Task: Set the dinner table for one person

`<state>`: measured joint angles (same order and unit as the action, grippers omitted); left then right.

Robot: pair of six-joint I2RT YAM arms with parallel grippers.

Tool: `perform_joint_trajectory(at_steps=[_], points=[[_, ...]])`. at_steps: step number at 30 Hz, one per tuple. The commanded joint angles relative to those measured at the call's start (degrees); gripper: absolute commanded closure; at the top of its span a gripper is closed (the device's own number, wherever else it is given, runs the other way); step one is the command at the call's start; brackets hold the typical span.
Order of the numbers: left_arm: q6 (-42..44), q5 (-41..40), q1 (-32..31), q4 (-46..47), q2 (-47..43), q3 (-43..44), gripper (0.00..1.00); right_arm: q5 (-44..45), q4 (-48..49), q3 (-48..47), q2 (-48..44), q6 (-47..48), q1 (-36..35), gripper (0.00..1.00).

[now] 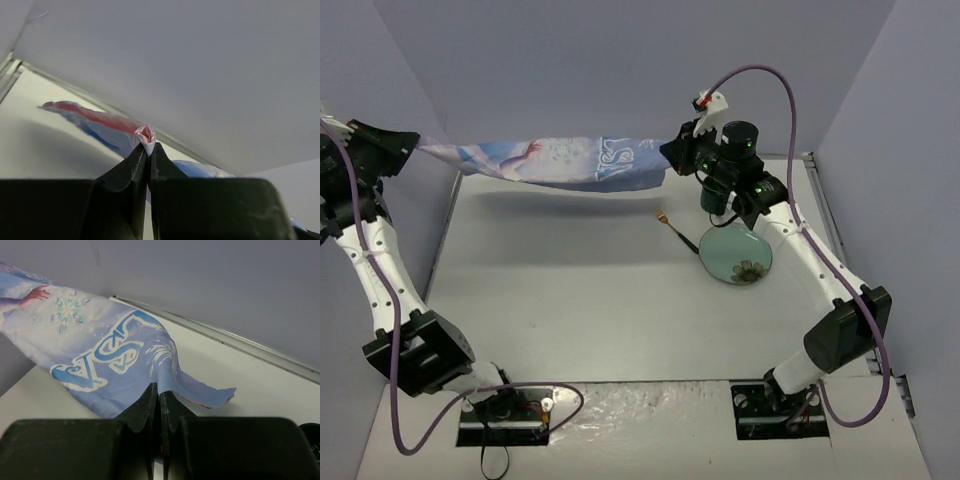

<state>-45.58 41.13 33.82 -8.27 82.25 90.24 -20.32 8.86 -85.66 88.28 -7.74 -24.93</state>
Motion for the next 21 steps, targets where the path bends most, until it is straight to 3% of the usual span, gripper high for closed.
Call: perform_joint_trajectory(at_steps=[1,3,9,15,21], points=[[8.03,-9.18,0.67,2.53,-9.89,-19.31,1.00,-3.25,7.20,14.20,-1.95,0.69,-1.69,1.00],[10.49,-15.52,0.52,0.19,-14.04,-27.42,1.00,-2.88,7.02,20.77,-2.64,-0.77,-3.80,1.00],[14.31,-30.60,0.46,-8.35,-15.36,-35.59,1.00,0.93,2.54,32.03,-3.24,-5.02,-10.56,1.00],[14.70,-44.88,0.46,-13.53,-17.10,-38.79,1.00,3.58,-0.28,36.66,-2.57,-10.76,-12.19,1.00],[13.01,-50.71,0.46,-13.03,-17.30,-43.37,1.00,3.66,-2.48,38.30,1.65,-13.90,-13.63,0.97]])
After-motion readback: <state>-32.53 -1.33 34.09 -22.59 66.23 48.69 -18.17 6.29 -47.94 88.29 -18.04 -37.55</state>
